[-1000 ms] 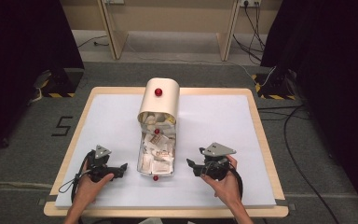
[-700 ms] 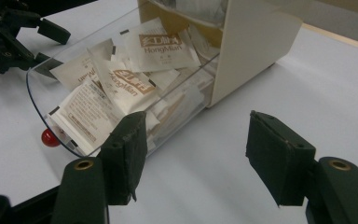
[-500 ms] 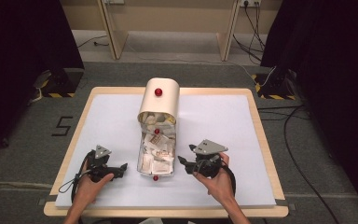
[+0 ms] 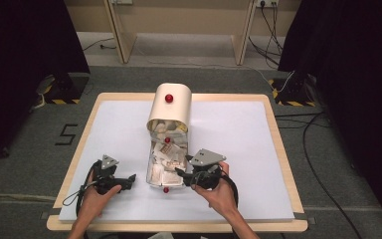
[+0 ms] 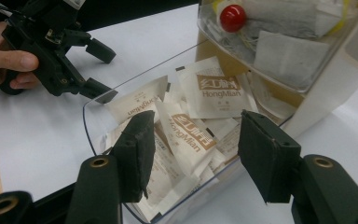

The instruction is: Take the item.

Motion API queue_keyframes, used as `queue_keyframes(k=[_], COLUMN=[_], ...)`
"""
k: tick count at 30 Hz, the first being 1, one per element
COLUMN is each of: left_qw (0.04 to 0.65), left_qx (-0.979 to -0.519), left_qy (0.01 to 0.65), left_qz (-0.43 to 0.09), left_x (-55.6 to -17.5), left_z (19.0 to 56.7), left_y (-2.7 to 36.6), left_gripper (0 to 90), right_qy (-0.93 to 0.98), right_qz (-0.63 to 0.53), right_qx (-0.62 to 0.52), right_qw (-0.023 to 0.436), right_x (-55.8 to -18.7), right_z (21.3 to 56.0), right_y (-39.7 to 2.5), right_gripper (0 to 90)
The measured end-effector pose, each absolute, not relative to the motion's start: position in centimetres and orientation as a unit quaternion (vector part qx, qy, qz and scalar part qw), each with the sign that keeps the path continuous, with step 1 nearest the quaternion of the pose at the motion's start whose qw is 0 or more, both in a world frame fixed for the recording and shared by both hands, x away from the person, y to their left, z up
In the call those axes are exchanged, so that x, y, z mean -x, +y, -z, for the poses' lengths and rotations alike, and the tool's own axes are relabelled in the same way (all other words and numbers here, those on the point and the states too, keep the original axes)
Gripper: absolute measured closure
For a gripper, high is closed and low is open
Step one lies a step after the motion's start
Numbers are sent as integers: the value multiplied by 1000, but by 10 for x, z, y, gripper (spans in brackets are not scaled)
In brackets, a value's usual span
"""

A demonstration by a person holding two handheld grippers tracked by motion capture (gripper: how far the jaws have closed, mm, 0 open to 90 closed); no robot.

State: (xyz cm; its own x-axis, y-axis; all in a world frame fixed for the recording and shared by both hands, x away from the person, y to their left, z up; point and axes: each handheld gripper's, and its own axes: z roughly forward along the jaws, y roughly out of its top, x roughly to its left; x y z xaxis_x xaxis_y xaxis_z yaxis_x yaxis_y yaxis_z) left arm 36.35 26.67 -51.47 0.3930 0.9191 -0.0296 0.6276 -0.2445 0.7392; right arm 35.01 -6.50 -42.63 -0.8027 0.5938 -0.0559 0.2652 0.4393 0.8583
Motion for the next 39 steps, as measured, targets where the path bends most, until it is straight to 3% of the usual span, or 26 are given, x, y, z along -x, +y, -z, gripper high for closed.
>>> queue_keyframes(k=[26,39], left_qw=[345,345], left_qx=[-760,-760], left_qy=[509,509], left_qz=[-211,-211], left_x=[-364,-364], left_z=[515,515], left_y=[267,267], left_gripper=[0,0], right_qy=[837,848], right_qz=[-462,-449], right_qx=[-241,-225], right_qw=[165,168], right_x=[-358,-361], right_z=[432,441], right_y=[-42,-26], right_gripper=[516,594])
